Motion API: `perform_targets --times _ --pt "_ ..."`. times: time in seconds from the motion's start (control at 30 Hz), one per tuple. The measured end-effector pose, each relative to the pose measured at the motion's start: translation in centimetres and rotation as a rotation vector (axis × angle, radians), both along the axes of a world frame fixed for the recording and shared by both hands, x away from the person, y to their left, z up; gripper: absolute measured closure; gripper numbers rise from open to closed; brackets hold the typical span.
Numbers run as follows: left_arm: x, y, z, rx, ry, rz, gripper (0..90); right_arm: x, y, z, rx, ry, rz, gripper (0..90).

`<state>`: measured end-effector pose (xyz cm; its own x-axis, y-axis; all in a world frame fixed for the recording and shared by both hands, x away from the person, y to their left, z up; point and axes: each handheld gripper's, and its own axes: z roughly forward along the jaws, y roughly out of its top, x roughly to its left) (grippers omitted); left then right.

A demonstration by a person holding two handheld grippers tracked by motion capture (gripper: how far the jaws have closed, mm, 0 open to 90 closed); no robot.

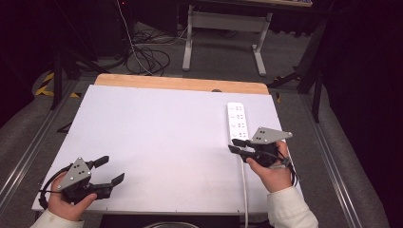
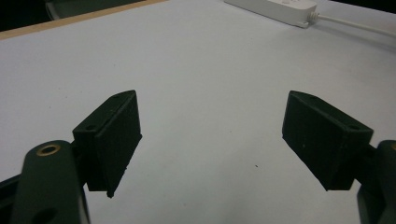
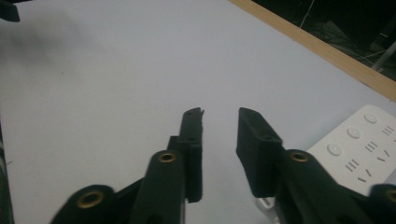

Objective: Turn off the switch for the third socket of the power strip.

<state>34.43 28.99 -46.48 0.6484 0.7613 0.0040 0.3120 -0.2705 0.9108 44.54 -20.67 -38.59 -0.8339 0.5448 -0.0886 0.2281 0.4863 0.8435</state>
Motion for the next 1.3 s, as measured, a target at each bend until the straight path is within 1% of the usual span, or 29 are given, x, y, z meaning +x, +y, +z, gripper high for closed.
perform_targets --times 0.03,0.07,0.13,0.3,0.37,0.43,0.57,0.7,0.9,1.13,1.27,1.3 --pt "0.0 0.0 0.0 0.002 -0.004 0.001 20.5 0.3 0.0 0.1 0.004 0.006 0.010 88.0" --pt "-0.1 0.1 0.0 -0.005 -0.001 0.006 20.6 0.7 0.1 0.1 0.000 0.008 0.016 90.0" --pt "-0.2 0.2 0.0 -0.002 0.000 0.006 20.8 1.3 0.2 0.3 -0.016 0.007 0.003 90.0" --pt "-0.3 0.3 0.0 -0.004 0.004 0.010 21.0 3.2 0.3 0.6 -0.009 0.015 -0.039 90.0" --pt "-0.5 0.4 0.0 -0.005 0.008 0.015 21.2 4.0 0.3 0.5 0.002 0.008 -0.066 90.0" --pt "-0.5 0.4 0.0 -0.003 0.006 0.016 21.2 4.8 0.2 0.4 0.002 0.004 -0.087 90.0" --pt "-0.5 0.4 0.0 -0.002 0.006 0.015 21.2 6.2 0.1 0.1 -0.004 0.012 -0.108 90.0" --pt "-0.4 0.4 -0.1 -0.004 0.007 0.014 21.2 7.5 0.1 -0.2 -0.002 0.029 -0.145 90.0" --pt "-0.4 0.5 -0.1 -0.007 0.006 0.020 21.2 9.4 0.1 -0.8 -0.021 0.041 -0.196 90.0" --pt "-0.4 0.5 -0.1 -0.012 0.005 0.026 21.1 11.2 0.2 -1.6 -0.018 0.047 -0.241 90.0" --pt "-0.4 0.6 -0.1 -0.011 0.007 0.028 21.2 12.1 0.1 -2.2 -0.016 0.064 -0.265 90.0" --pt "-0.4 0.6 -0.1 -0.010 0.007 0.028 21.1 12.3 0.2 -2.4 -0.018 0.062 -0.271 90.0"
